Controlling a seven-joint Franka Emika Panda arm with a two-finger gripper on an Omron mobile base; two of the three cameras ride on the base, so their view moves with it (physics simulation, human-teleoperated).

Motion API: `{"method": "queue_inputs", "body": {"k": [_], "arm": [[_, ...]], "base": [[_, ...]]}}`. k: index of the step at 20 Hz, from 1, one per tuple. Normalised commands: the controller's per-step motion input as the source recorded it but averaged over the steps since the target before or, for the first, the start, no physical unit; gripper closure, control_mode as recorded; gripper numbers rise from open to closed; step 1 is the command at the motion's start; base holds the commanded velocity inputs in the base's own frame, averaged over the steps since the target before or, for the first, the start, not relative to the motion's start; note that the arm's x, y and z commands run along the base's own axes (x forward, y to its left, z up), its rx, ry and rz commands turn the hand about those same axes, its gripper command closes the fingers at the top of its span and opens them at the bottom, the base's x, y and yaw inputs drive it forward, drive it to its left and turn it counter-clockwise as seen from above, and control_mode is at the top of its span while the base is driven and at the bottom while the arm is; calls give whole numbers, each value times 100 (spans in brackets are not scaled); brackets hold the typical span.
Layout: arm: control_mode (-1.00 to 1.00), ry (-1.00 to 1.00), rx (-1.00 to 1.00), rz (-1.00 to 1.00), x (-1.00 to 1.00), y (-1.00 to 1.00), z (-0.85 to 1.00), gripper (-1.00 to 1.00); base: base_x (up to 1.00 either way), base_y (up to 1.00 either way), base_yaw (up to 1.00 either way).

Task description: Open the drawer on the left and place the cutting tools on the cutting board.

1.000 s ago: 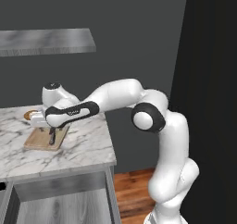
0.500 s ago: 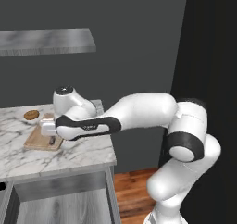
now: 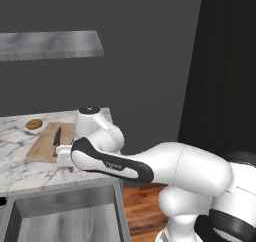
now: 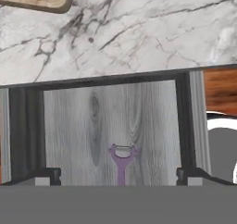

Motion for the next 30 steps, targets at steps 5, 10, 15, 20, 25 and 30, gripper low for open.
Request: {"method": "queue_inputs", "body": {"k": [5,10,15,20,25,30], "arm": [[-100,8,-2,0,-76,-13,-11,-100],[-100,4,-9,0,-45,-1,-42,-100],[-100,6,-9,0,-28,0,-51,-100],[-100,10,-9,0,-5,0,-65,-100],[-100,9,-3,0,0,7,-71,-100],[-100,7,-2,0,0,33,-59,-100]], "base": [[0,0,0],[0,0,0],[0,0,0],[0,0,0],[0,0,0],[0,0,0]]}}
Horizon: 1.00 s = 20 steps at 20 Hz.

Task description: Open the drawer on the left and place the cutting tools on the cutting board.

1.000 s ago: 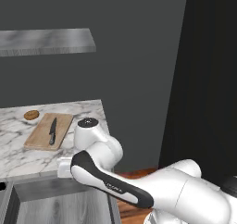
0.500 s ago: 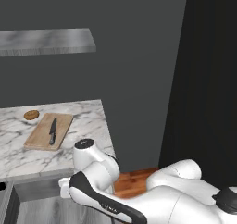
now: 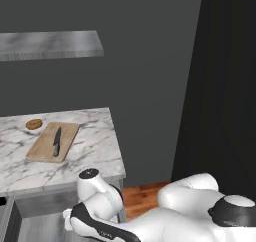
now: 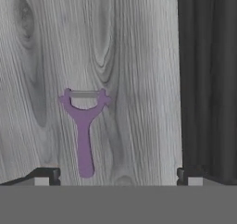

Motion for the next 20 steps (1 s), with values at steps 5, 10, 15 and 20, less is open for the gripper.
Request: {"method": "queue_inputs", "body": {"k": [5,10,15,20], "arm": [[-100,6,-3,0,0,40,-46,-100],[-100,1,-3,0,0,30,-41,-100],[-100,0,-6,0,0,19,-33,-100],[-100,2,-5,0,-14,16,-30,-100]], "base": [[0,0,0],[0,0,0],[0,0,0],[0,0,0]]}}
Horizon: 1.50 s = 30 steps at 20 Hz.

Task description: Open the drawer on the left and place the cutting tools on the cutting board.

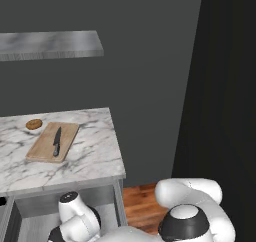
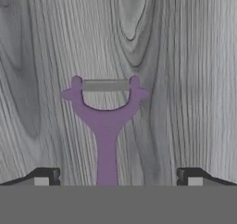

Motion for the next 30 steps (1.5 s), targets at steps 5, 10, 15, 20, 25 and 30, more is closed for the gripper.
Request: {"method": "queue_inputs", "body": {"k": [5,10,15,20,25,30], "arm": [[-100,3,-3,0,-18,15,-33,-100],[-100,0,-4,0,-7,1,-36,-100],[-100,0,-5,0,-1,0,-38,-100],[-100,0,-4,0,-14,0,-36,-100],[-100,0,-2,0,-21,0,-28,-100],[-100,0,0,0,-18,1,-2,-100]], "base": [[0,0,0],[0,0,0],[0,0,0],[0,0,0],[0,0,0],[0,0,0]]}}
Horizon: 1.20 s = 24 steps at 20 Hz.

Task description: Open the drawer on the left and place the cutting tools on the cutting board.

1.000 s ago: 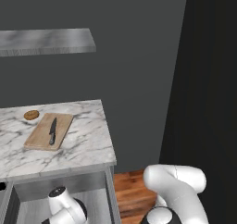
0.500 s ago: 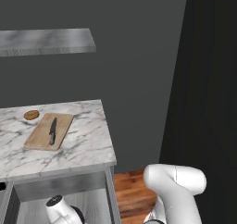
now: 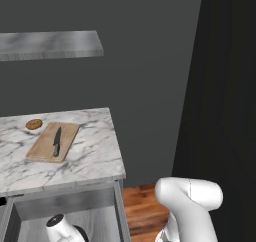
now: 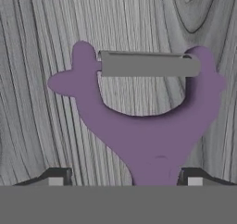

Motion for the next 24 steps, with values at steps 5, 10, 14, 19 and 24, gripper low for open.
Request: {"method": "queue_inputs", "body": {"k": [5,10,14,19,24], "arm": [[-100,0,0,0,-15,5,1,100],[-100,-1,0,0,-17,-6,47,100],[-100,-4,1,0,-20,-22,100,100],[-100,-2,3,0,-13,-28,100,100],[-100,0,4,0,17,-55,100,100]], "base": [[0,0,0],[0,0,0],[0,0,0],[0,0,0],[0,0,0]]}}
